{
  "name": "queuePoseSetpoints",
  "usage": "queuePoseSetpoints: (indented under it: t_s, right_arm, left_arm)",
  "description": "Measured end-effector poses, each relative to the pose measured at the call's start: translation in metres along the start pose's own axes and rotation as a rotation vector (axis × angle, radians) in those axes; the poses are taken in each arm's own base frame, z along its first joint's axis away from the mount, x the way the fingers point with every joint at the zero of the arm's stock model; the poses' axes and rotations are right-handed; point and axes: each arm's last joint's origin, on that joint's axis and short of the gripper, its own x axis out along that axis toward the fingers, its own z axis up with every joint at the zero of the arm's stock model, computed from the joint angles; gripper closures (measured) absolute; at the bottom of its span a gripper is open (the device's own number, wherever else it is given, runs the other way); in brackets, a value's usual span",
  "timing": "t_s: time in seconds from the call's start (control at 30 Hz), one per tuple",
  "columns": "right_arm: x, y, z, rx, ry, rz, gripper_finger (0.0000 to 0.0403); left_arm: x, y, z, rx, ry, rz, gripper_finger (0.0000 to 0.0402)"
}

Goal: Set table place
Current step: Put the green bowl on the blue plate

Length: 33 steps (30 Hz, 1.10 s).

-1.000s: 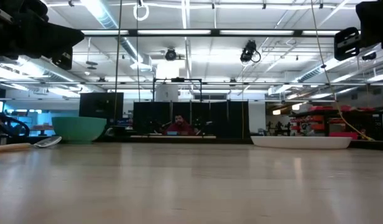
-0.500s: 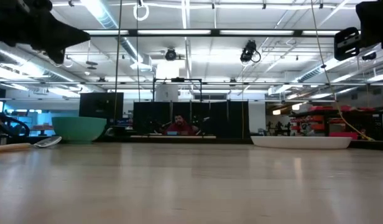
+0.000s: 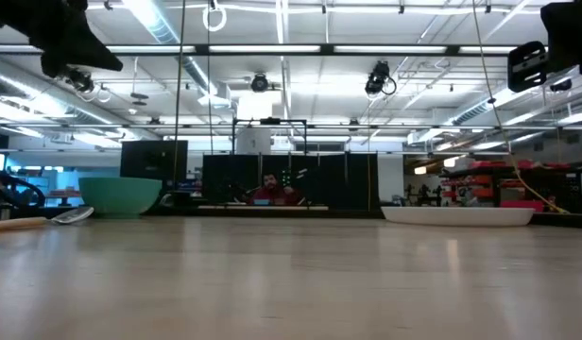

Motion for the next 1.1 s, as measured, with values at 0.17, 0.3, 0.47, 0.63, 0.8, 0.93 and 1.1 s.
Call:
queuePoseSetpoints:
  t_s: [0.17,0.3,0.47,0.63,0.8,0.93,1.1]
  right_arm:
    - [0.0,0.0,0.0,0.0,0.0,0.0,0.0385]
    - [0.0,0.0,0.0,0.0,0.0,-0.001,0.0385]
    - [0.0,0.0,0.0,0.0,0.001,0.0,0.0385]
    - [0.0,0.0,0.0,0.003,0.0,0.0,0.0385]
    - [0.0,0.0,0.0,0.007,0.001,-0.001,0.0385]
    - [0.0,0.0,0.0,0.007,0.001,0.0,0.0385]
    - [0.0,0.0,0.0,0.006,0.002,-0.001,0.0385]
  left_arm:
    - [0.004,-0.007,0.014,-0.029,0.082,0.143,0.0398]
    - [0.012,-0.01,0.023,-0.051,0.165,0.273,0.0398]
    - [0.028,-0.01,0.033,-0.089,0.259,0.358,0.0398]
    - [0.055,0.001,0.026,-0.152,0.359,0.513,0.0398]
    - [0.083,0.017,0.027,-0.187,0.462,0.569,0.0398]
    - [0.104,0.026,0.034,-0.209,0.467,0.515,0.0397]
    - [0.123,0.037,0.039,-0.213,0.444,0.504,0.0397]
